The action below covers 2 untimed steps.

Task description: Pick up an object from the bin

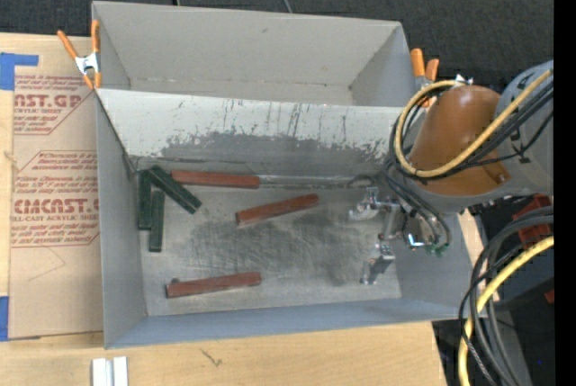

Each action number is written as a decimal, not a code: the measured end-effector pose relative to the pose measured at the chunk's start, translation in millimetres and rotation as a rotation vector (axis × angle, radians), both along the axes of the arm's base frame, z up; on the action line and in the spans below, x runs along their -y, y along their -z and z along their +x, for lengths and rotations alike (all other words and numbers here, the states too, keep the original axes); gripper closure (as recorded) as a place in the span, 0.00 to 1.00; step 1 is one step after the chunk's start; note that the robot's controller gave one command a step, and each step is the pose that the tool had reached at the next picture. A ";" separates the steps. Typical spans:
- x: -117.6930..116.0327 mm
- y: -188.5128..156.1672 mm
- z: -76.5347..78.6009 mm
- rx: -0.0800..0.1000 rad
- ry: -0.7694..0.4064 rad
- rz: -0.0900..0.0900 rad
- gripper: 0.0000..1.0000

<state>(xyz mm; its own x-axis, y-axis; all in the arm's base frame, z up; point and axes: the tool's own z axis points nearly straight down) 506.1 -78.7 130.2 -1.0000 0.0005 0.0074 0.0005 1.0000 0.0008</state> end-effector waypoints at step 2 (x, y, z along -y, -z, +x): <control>-54.0 11.6 74.3 0.009 0.010 0.000 1.00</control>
Offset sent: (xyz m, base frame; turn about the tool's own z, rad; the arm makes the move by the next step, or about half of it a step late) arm 0.0739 0.0526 -0.0112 0.0122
